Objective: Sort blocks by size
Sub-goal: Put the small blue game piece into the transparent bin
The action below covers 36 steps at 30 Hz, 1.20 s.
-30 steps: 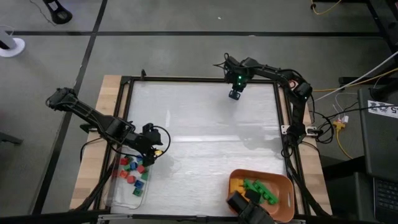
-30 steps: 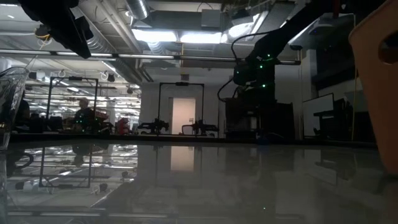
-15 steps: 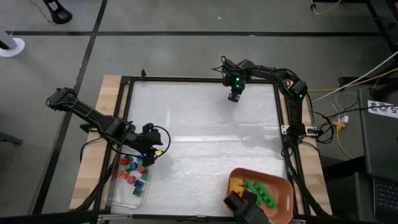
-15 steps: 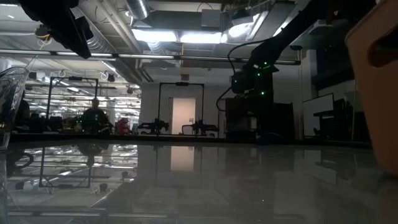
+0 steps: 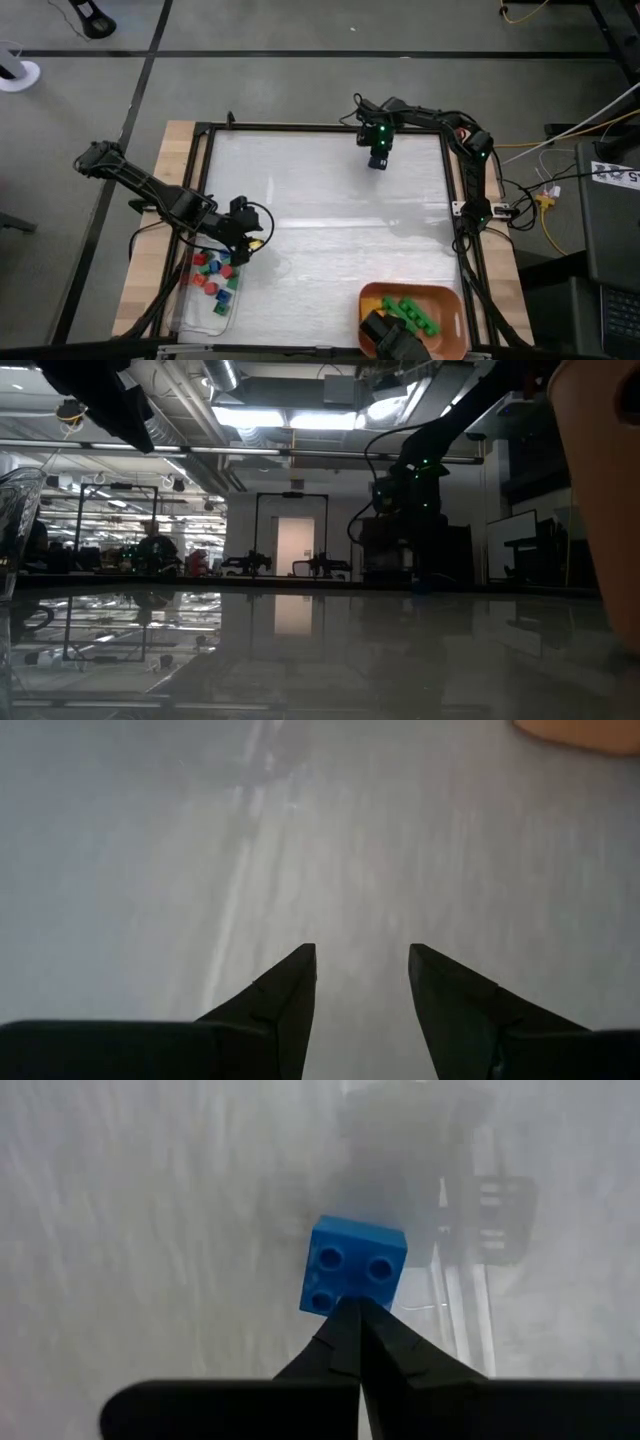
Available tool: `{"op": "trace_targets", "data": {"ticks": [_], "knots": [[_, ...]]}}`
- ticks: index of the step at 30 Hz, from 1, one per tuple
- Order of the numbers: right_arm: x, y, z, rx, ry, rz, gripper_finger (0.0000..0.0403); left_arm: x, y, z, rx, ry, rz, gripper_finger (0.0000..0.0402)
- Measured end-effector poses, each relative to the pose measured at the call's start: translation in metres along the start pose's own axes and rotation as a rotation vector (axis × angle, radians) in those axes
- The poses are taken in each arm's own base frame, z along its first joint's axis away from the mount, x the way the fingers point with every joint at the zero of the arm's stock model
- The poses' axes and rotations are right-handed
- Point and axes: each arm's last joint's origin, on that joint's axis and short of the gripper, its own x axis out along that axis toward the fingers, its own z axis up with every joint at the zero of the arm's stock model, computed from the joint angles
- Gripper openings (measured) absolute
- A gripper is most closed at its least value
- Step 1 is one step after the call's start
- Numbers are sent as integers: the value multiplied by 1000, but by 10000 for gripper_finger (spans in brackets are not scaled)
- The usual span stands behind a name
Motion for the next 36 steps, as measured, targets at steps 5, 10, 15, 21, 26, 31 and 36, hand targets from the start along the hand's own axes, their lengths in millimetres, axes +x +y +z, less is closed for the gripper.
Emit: {"op": "trace_targets", "data": {"ticks": [5,10,15,21,26,31,36], "knots": [[0,2,-1,-23,15,11,1,4,-1,9,68,-168,70,149],[-7,2,3,-22,6,27,1,15,9,23,115,-347,127,149],[-16,5,10,-30,-47,68,1,27,30,30,31,-428,188,149],[-16,13,8,-33,49,23,1,40,56,36,-31,-488,208,149],[-16,16,1,-6,119,45,1,61,76,43,-55,-497,178,149],[-23,18,-1,5,114,44,1,89,94,49,-44,-487,103,149],[-49,28,-5,-4,40,11,1,114,116,59,-44,-561,40,149]]}}
